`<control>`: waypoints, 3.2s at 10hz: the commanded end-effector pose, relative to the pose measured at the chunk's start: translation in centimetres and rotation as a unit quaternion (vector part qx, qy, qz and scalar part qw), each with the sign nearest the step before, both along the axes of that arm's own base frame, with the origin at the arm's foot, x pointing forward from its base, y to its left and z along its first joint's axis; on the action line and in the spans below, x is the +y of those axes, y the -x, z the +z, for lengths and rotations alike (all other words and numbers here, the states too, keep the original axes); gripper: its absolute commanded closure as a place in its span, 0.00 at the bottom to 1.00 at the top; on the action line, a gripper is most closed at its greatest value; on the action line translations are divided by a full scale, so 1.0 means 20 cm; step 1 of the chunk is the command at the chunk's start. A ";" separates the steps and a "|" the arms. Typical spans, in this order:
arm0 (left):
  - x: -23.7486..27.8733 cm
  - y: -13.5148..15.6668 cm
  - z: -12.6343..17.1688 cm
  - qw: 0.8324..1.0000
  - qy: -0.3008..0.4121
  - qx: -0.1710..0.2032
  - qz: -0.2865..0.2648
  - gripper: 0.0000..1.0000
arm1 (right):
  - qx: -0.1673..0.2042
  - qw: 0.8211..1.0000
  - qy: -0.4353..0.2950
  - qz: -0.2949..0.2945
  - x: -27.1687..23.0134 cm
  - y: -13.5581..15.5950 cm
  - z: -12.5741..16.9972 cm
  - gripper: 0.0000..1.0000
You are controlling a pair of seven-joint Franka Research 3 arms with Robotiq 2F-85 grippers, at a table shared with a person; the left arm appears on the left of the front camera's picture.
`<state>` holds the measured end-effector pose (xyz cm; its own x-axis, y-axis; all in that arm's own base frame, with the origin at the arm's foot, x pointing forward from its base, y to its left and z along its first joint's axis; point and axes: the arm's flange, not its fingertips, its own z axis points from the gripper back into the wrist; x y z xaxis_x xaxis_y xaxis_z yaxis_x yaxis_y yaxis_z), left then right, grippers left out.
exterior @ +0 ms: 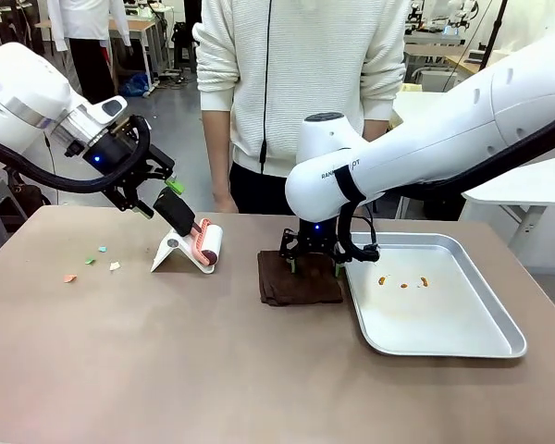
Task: Clean the surface of the table.
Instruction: Hold the Lint Roller with your left hand and the towel with your right hand.
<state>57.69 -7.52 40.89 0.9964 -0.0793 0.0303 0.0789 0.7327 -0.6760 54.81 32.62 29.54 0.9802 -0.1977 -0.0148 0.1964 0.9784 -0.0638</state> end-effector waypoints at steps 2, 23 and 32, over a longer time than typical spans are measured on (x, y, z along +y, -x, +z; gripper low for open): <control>-0.01 -0.02 0.02 1.000 -0.005 -0.010 -0.002 0.59 | -0.005 1.000 -0.006 -0.016 -0.04 -0.01 -0.01 0.00; -0.01 0.08 0.16 0.990 0.120 -0.069 -0.040 1.00 | -0.021 0.923 -0.385 0.012 -0.47 0.09 0.27 1.00; 0.73 0.69 0.28 0.953 0.246 -0.126 -0.124 1.00 | -0.112 0.842 -0.523 0.070 -0.89 0.89 0.63 1.00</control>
